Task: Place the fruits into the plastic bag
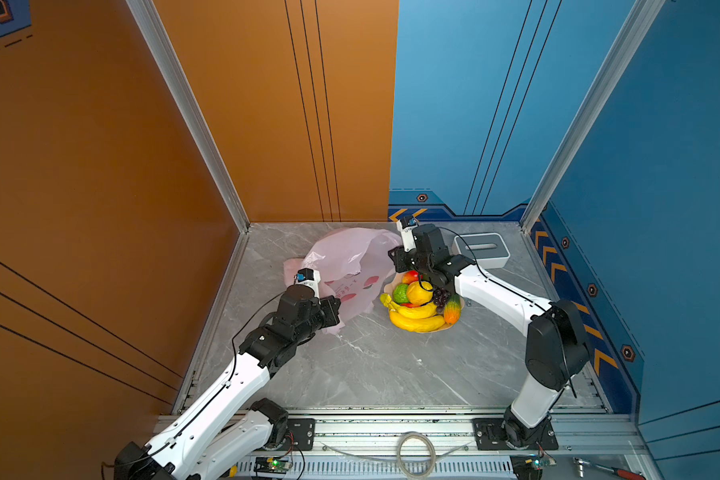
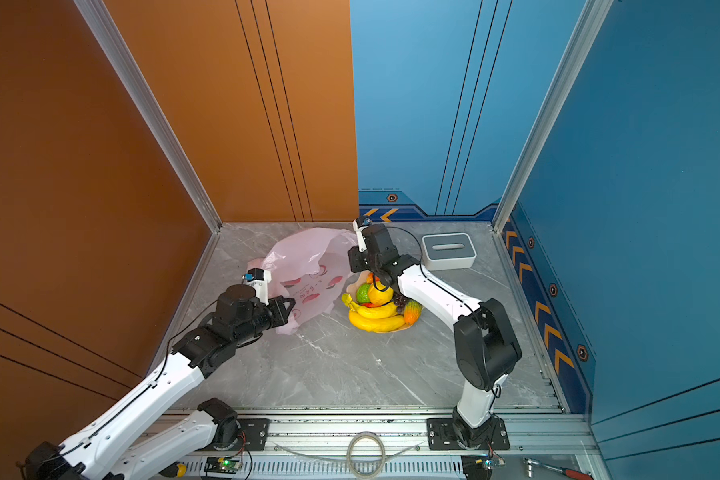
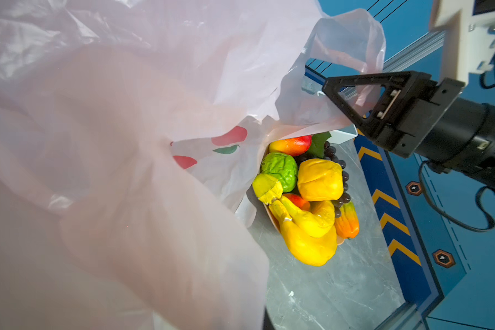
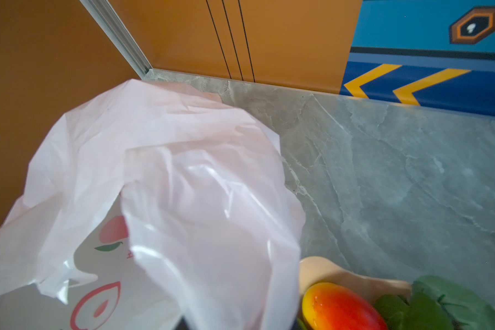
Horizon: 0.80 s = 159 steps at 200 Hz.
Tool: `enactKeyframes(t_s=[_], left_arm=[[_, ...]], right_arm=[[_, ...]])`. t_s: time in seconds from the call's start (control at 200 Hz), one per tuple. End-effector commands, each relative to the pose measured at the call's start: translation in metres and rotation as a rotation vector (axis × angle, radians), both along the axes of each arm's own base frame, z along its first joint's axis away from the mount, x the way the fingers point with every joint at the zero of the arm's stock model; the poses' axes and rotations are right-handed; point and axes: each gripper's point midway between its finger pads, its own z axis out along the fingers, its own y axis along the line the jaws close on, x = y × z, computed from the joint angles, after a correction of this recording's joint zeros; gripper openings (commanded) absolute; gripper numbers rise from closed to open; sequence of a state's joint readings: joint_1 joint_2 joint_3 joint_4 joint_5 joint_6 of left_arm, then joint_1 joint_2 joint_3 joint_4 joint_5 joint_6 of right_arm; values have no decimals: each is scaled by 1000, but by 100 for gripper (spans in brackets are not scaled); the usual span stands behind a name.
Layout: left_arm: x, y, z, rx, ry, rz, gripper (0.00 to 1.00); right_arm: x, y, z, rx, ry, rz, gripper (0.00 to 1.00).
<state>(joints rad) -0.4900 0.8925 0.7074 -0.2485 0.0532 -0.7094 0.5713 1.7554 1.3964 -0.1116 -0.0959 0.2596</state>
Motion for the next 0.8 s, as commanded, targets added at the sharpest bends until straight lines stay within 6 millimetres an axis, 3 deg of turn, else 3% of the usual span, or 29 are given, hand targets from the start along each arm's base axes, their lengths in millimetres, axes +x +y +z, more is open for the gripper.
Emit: enactKeyframes(t_s=[0.0, 0.065, 0.215, 0.365, 0.511, 0.791], left_arm=[[9, -3, 12, -46, -47, 29, 0], [11, -4, 13, -54, -51, 31, 0], [13, -6, 12, -62, -47, 33, 0], [13, -6, 12, -64, -50, 39, 0], [13, -4, 13, -62, -52, 47, 0], [14, -2, 16, -49, -41, 55, 0]], right_arm=[[0, -1, -5, 34, 32, 2, 61], [-1, -5, -3, 35, 33, -6, 78], [-5, -15, 6, 32, 30, -24, 100], [-9, -32, 19, 20, 27, -71, 100], [-11, -61, 36, -7, 10, -162, 100], [-44, -89, 99, 64, -84, -194, 100]])
